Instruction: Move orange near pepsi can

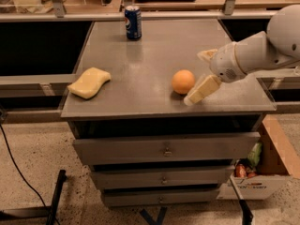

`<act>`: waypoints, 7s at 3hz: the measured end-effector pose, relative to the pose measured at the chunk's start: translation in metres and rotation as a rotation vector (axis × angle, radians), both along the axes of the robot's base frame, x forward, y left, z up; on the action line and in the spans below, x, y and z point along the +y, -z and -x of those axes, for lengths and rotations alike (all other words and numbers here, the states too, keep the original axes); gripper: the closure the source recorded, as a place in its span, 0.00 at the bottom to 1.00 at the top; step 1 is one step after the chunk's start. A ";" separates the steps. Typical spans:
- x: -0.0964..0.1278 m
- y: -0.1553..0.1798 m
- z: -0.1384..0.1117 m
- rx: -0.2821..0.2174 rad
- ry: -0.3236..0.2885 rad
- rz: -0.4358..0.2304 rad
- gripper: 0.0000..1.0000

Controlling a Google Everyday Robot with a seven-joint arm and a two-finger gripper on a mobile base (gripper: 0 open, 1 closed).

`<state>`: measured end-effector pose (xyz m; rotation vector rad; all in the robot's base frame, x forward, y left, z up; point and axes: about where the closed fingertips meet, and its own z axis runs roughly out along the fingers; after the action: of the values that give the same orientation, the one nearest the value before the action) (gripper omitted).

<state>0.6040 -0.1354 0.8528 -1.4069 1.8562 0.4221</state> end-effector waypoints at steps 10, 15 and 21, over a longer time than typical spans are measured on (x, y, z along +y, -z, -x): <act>0.010 -0.043 -0.056 -0.169 -0.005 -0.175 1.00; 0.059 -0.033 -0.228 -0.238 0.178 -0.392 1.00; 0.131 -0.018 -0.274 -0.218 0.191 -0.427 0.35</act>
Offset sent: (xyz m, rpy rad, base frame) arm 0.0013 0.0216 -0.0117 0.1093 -0.0159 0.1192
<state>0.8775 -0.0044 0.8711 -0.9405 1.5890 0.5101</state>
